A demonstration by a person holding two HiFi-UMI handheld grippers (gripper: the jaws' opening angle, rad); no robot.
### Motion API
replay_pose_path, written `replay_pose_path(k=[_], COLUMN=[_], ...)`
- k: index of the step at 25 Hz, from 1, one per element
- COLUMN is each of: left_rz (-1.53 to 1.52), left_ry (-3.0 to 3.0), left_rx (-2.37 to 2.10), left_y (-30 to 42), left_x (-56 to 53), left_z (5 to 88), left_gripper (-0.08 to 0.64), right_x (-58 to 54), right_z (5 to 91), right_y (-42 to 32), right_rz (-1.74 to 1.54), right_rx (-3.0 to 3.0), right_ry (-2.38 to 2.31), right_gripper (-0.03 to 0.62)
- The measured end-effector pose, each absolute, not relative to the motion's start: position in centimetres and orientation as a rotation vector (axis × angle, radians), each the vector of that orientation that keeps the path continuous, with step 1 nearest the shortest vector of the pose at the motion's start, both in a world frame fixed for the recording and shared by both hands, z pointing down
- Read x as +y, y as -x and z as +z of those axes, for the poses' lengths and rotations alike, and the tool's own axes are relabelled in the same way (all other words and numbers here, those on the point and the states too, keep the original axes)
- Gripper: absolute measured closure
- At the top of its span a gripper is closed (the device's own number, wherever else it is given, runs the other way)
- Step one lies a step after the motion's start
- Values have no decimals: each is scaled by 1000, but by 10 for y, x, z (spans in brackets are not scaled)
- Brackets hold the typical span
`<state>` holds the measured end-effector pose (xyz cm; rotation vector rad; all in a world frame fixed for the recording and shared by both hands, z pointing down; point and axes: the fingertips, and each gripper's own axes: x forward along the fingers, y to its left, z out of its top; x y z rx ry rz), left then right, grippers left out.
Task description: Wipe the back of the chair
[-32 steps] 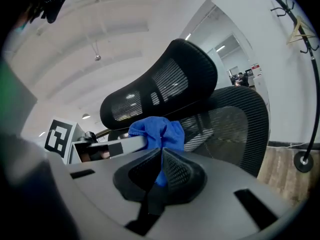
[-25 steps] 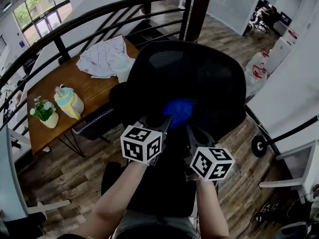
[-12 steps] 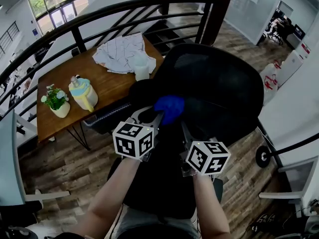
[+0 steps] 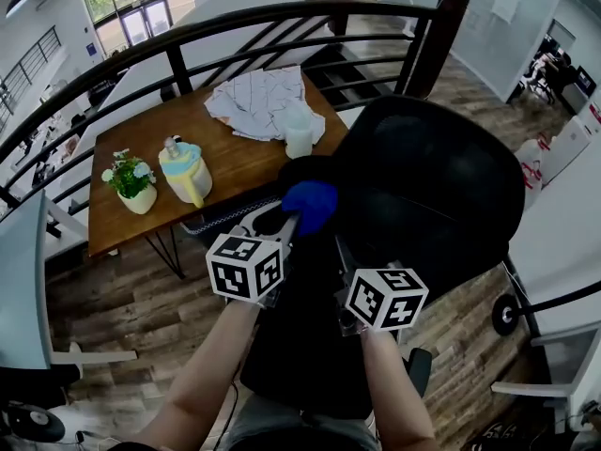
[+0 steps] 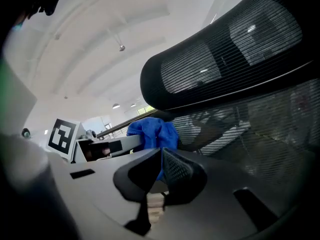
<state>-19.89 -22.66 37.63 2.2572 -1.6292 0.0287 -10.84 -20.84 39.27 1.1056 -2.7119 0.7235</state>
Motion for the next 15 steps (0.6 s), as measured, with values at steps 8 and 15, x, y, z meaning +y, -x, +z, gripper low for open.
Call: replay_pose_path(k=[8,15], left_rz=[5,-13], left_ry=[-2210,-2194], left_rx=[-1687,-1679], left_y=[227,227], left_x=[-214,-195], left_z=[375,377], left_gripper=[482,482], right_x=[-201,-194], right_z=[395,400], right_y=[135,122], right_rz=[729,752], right_rx=[-2730,-2706], right_ry=[-1047,-1092], right_gripper=[563,563])
